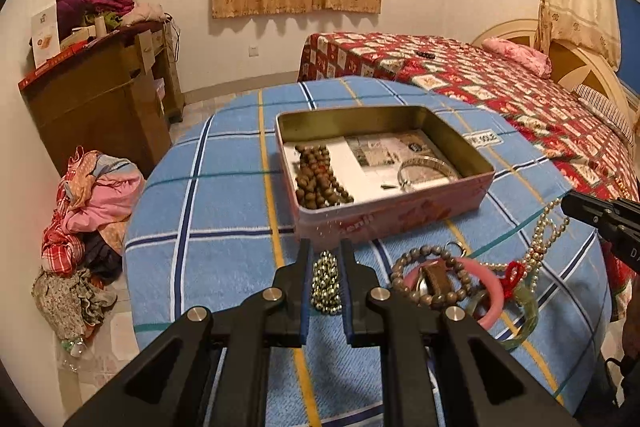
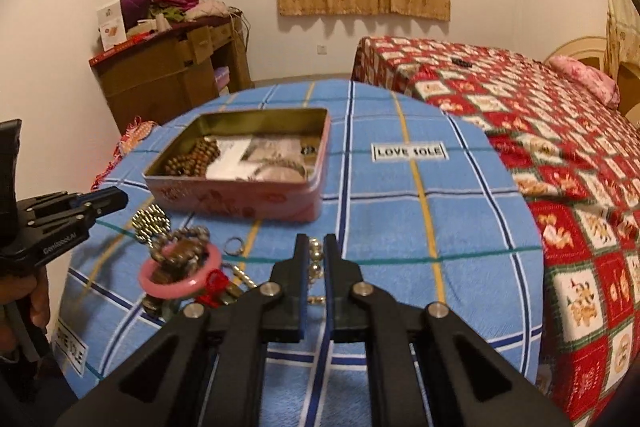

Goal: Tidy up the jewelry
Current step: 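Lift both held strands and carry them over the pink tin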

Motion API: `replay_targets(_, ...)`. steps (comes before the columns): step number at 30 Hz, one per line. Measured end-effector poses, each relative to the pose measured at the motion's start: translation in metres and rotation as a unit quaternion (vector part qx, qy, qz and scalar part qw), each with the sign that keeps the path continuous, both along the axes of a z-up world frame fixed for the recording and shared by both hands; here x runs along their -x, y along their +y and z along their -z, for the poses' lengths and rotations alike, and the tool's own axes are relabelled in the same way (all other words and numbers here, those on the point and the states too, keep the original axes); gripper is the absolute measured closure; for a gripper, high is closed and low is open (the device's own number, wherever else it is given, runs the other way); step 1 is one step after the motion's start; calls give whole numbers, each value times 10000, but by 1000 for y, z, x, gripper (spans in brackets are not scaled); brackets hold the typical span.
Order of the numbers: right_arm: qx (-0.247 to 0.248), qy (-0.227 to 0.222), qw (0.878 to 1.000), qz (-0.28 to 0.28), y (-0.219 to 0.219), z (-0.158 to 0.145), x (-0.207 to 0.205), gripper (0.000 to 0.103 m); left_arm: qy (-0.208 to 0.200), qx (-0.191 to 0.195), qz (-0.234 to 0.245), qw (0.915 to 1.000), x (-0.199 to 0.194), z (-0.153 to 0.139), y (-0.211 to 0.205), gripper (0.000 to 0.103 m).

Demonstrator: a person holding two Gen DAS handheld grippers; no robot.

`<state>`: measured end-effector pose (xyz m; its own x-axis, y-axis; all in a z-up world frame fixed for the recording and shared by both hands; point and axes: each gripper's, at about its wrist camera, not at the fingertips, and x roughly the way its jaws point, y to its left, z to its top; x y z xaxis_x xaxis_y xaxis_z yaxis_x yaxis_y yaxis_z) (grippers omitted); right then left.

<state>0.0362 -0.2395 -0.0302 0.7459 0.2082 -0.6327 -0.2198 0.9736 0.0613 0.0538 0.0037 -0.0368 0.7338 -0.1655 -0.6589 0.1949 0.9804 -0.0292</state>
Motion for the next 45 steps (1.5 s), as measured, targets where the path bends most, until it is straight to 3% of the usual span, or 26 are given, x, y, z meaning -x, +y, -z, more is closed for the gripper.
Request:
replay_targets(17, 125, -426, 9989, -181, 6, -38, -16, 94, -331, 158, 67, 9993, -12, -40, 5, 92)
replay_targets(22, 137, -507, 9982, -275, 11, -46, -20, 94, -310, 151, 31, 9994, -13, -39, 10, 92)
replay_targets(26, 117, -492, 9982, -320, 14, -45, -21, 94, -32, 50, -12, 10000, -14, -17, 7, 90)
replay_targets(27, 119, -488, 9982, -328, 14, -44, -21, 94, 48, 51, -20, 10000, -16, -12, 6, 87)
replay_targets(28, 123, -487, 9982, -337, 15, -43, -21, 94, 170, 41, -73, 9998, -18, -3, 5, 69)
replay_targets(29, 117, -477, 9982, -348, 15, -42, -21, 94, 272, 77, -185, 9994, -20, 5, 6, 35)
replay_targets(30, 112, -465, 9982, -358, 16, -42, -21, 94, 297, 127, -288, 9991, -20, 10, 8, 24)
replay_targets(31, 115, -453, 9982, -367, 17, -41, -21, 94, 285, 158, -385, 9987, -20, 14, 9, 21)
replay_targets(33, 119, -434, 9982, -387, 18, -39, -20, 94, 405, 214, -346, 9984, -24, 22, 7, 21)
replay_targets(38, 52, -399, 9985, -371, 16, -37, -20, 94, 572, -302, -382, 9972, -35, 42, -3, 25)
replay_targets(39, 44, -398, 9985, -371, 16, -37, -20, 94, 629, -344, -321, 9969, -36, 46, -5, 34)
replay_targets(40, 32, -393, 9985, -378, 16, -36, -20, 94, 674, -331, -228, 9969, -37, 49, -5, 62)
replay_targets(41, 37, -390, 9985, -387, 16, -36, -20, 94, 698, -404, -142, 9966, -36, 49, -8, 79)
replay_targets(43, 40, -395, 9984, -415, 17, -37, -20, 94, 654, -360, 28, 9972, -32, 43, -10, 87)
replay_targets(45, 57, -408, 9981, -453, 18, -38, -19, 94, 537, -236, 97, 9982, -27, 30, -10, 88)
